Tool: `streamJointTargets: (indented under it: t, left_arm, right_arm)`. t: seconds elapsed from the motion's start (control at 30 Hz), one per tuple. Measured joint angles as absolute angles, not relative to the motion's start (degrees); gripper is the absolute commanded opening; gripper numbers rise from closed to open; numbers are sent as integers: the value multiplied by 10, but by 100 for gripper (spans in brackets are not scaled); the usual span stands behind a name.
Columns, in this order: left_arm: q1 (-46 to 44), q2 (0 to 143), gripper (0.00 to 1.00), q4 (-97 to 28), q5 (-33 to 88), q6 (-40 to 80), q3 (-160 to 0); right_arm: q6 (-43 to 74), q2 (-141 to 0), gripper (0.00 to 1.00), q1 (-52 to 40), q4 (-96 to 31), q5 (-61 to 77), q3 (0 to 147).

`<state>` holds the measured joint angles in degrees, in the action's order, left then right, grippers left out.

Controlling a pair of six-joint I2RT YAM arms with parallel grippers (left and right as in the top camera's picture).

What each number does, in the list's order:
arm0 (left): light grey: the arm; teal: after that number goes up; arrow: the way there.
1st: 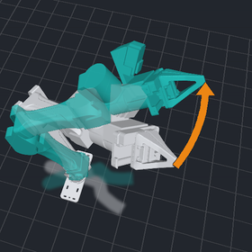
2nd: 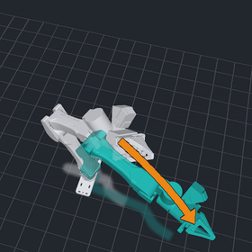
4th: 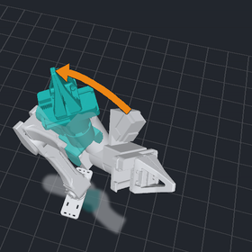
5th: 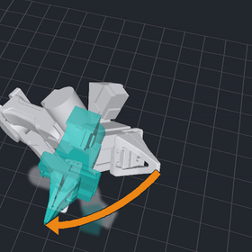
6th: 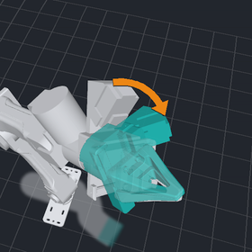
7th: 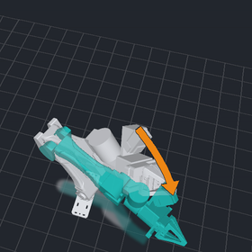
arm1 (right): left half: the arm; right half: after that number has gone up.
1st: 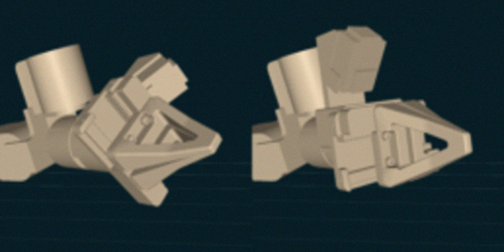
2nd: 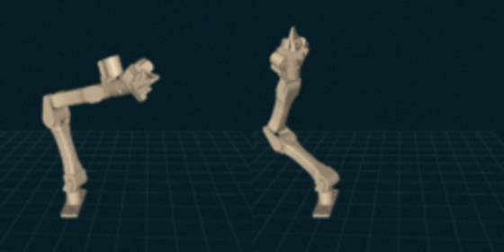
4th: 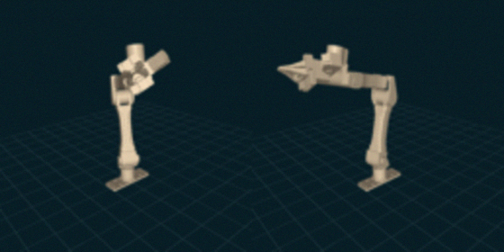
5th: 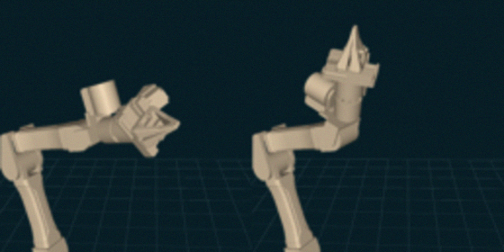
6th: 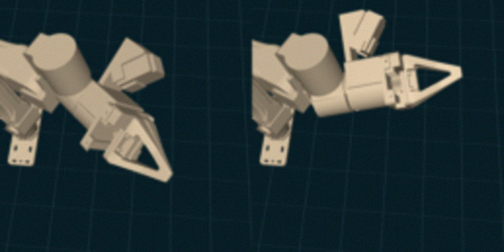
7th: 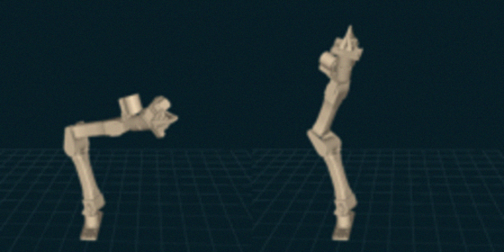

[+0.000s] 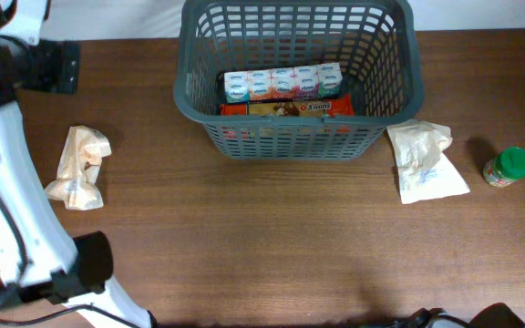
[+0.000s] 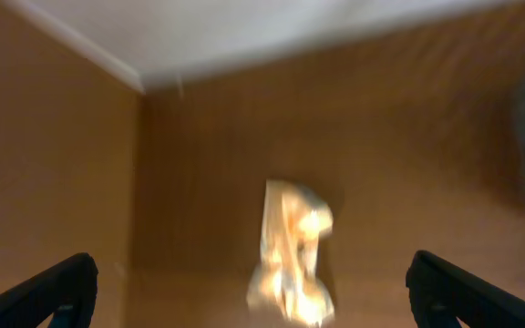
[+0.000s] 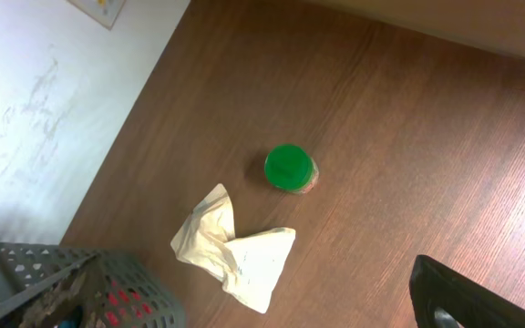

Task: Pack container
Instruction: 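Grasp the crumpled paper bag on the left with the left gripper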

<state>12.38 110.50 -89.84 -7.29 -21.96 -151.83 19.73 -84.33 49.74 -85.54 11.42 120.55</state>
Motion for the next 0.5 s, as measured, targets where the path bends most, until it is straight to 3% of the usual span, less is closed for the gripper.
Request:
streamJointTargets:
  t: [0.27,0.5]
  left_arm:
    - [260,1151,99,-761,-13,-208,-1140]
    - [288,1206,100,-703,-1,-236,-1038]
  right_arm:
    - [197,-843,99,497,-856,114,1206]
    - [197,-843,99,497,-855,114,1206]
